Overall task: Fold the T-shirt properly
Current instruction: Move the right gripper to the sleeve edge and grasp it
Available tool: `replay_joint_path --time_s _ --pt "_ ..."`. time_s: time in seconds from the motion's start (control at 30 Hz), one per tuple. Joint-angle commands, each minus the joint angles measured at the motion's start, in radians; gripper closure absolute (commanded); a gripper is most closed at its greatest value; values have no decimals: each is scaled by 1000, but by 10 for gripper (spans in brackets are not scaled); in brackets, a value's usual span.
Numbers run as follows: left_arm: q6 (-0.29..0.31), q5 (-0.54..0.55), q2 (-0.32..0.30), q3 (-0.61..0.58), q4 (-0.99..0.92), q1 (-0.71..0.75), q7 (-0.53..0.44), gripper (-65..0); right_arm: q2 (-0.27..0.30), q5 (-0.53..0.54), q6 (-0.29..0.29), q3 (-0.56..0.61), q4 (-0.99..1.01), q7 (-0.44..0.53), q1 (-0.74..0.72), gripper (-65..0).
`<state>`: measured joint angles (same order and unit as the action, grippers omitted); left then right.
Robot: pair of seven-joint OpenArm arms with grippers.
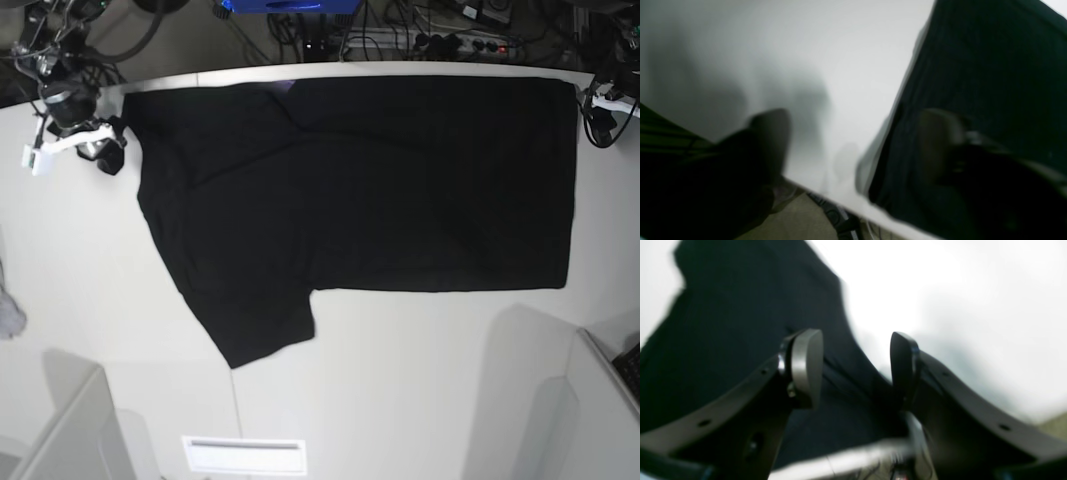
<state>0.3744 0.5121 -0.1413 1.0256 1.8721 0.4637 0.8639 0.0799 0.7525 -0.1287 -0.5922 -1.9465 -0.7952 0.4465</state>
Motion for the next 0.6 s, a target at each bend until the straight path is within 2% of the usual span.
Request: replay_joint_path --time_s 0.0,0.17,0.57 --pt "5 13 -17 -3 17 -6 -21 -448 27 14 -6 21 -3 12 -21 -303" --pt "5 6 -17 -23 16 -46 -21 -2 83 14 -2 136 65 12 -168 -299" --pt "5 4 -17 -23 14 -72 -24 0 165 12 -1 324 445 13 -530 -299"
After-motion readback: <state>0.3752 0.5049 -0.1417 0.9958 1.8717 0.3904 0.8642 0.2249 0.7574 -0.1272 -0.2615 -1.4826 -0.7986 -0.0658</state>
